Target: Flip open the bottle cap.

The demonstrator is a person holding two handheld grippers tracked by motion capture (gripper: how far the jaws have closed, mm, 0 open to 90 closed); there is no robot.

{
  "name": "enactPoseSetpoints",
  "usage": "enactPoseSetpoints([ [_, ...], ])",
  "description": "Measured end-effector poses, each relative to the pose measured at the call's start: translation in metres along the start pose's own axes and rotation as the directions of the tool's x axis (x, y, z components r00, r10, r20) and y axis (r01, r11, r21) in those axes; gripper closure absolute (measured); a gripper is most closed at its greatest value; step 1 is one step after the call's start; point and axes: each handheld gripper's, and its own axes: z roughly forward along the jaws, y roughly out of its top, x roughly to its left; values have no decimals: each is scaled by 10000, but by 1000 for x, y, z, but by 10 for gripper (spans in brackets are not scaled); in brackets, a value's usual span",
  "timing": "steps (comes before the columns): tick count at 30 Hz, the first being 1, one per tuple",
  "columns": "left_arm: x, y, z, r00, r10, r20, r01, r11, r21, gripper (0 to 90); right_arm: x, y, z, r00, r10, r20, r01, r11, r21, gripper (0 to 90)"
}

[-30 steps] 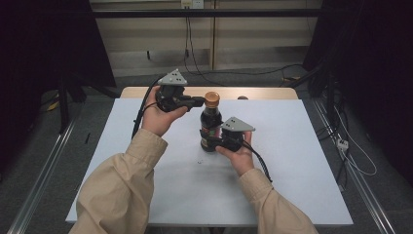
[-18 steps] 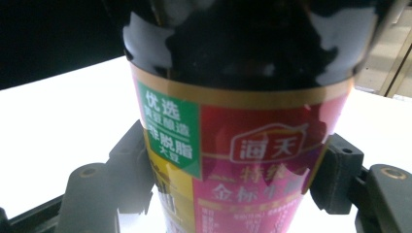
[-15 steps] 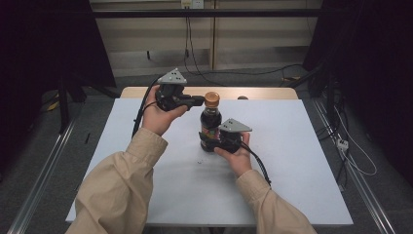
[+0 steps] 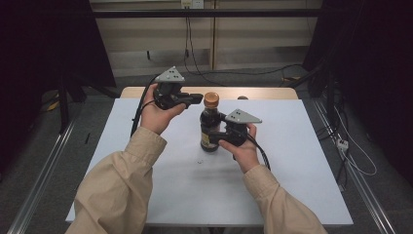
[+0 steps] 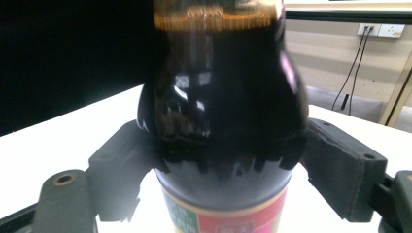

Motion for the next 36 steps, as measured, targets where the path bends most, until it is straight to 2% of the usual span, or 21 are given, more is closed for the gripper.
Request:
enactPoseSetpoints([
  [5, 0, -2, 3, 10000, 57, 47, -57, 9999, 157, 900, -1, 10, -4, 9991, 420, -116, -422, 9990, -159, 138],
  [9, -1, -3, 5, 9999, 67, 93, -69, 9998, 204, 900, 0, 18, -4, 9987, 509, -49, -510, 9981, -338, 156],
  [10, -1, -3, 5, 9999, 74, 87, -76, 9998, 189, 900, 0, 18, -4, 9985, 552, -35, -553, 9980, -305, 201],
  [11, -1, -3, 5, 10000, 72, 48, -73, 9998, 176, 900, 0, 18, -3, 9989, 468, -44, -469, 9984, -304, 248],
  [14, 0, -3, 3, 10000, 80, 37, -81, 9998, 201, 900, 3, 18, -1, 9999, 136, -49, -137, 9996, -257, 256],
  [23, -1, -3, 2, 9999, 82, 96, -85, 9995, 320, 900, 1, 15, -1, 9994, 203, -276, -211, 9993, -302, 258],
  [25, 0, -3, 1, 9999, 30, 99, -34, 9993, 384, 900, 2, 15, 0, 9994, 219, -256, -227, 9993, -286, 258],
  [26, 0, -3, 1, 9996, -96, 264, 89, 9996, 252, 900, 1, 15, 0, 9994, 182, -286, -190, 9994, -300, 258],
  [30, -1, -1, 0, 9991, -27, 419, 10, 9992, 408, 900, 1, 14, 0, 9994, 258, -242, -265, 9992, -299, 256],
  [36, -3, 1, 2, 9993, -42, 360, 29, 9993, 372, 900, 1, 10, 3, 9998, 122, -139, -125, 9998, -156, 246],
])
